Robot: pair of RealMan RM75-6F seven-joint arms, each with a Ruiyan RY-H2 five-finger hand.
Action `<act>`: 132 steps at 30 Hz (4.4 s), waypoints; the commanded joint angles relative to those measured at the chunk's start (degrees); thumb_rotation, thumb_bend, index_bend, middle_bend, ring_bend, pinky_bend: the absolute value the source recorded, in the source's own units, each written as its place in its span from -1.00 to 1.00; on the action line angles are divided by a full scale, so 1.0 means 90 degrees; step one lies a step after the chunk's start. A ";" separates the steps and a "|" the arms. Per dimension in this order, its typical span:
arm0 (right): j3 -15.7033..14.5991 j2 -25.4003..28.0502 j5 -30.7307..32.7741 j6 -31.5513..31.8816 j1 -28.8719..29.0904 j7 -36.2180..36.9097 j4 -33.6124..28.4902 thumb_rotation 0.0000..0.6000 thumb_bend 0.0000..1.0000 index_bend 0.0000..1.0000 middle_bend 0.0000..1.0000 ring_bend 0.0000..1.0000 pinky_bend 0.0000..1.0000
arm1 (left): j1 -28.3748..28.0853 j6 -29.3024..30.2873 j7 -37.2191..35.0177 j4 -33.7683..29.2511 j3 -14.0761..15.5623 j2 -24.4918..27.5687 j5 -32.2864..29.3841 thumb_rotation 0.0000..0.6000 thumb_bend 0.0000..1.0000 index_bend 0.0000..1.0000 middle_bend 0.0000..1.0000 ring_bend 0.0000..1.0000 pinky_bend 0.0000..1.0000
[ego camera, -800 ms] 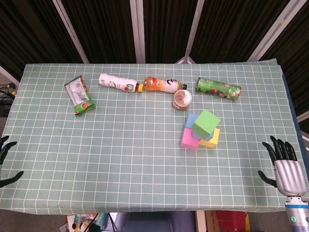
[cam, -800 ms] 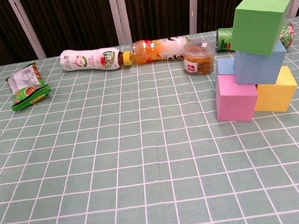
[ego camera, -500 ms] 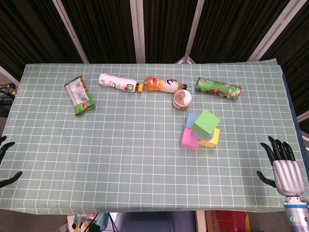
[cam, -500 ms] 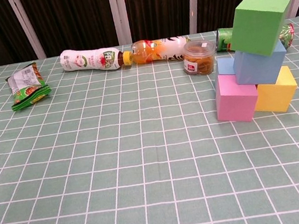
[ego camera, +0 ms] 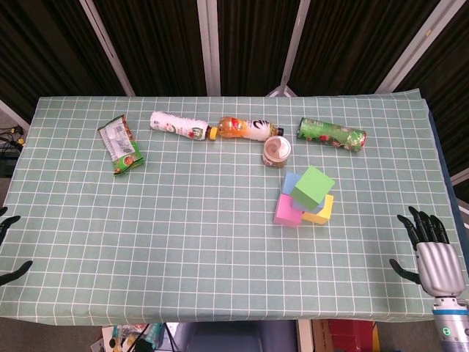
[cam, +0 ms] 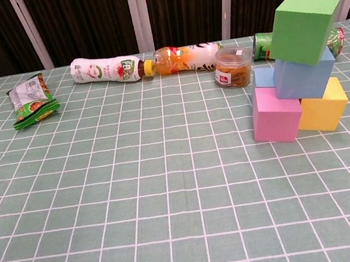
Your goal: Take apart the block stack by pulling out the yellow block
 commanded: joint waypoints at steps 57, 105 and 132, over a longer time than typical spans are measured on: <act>0.1195 -0.1110 0.3396 -0.3630 0.2381 0.1619 0.0189 1.00 -0.66 -0.82 -1.00 -1.00 -1.00 | 0.0091 0.0081 0.0272 -0.0079 -0.0130 -0.0079 -0.0224 1.00 -0.63 -0.60 -0.86 -1.00 -1.00; 0.1374 -0.1862 0.3049 -0.3593 0.2938 0.1112 0.1567 1.00 -0.52 0.17 -0.06 -0.47 -1.00 | 0.0072 -0.0028 0.0454 -0.0223 -0.0163 -0.0146 -0.0424 1.00 -0.63 -0.59 -0.86 -1.00 -1.00; 0.1880 -0.1439 0.4650 -0.2587 0.3633 -0.0989 -0.0071 1.00 -0.52 0.17 -0.06 -0.47 -1.00 | 0.0080 -0.0049 0.0095 -0.0172 -0.0193 -0.0065 -0.0462 1.00 -0.63 -0.59 -0.86 -1.00 -1.00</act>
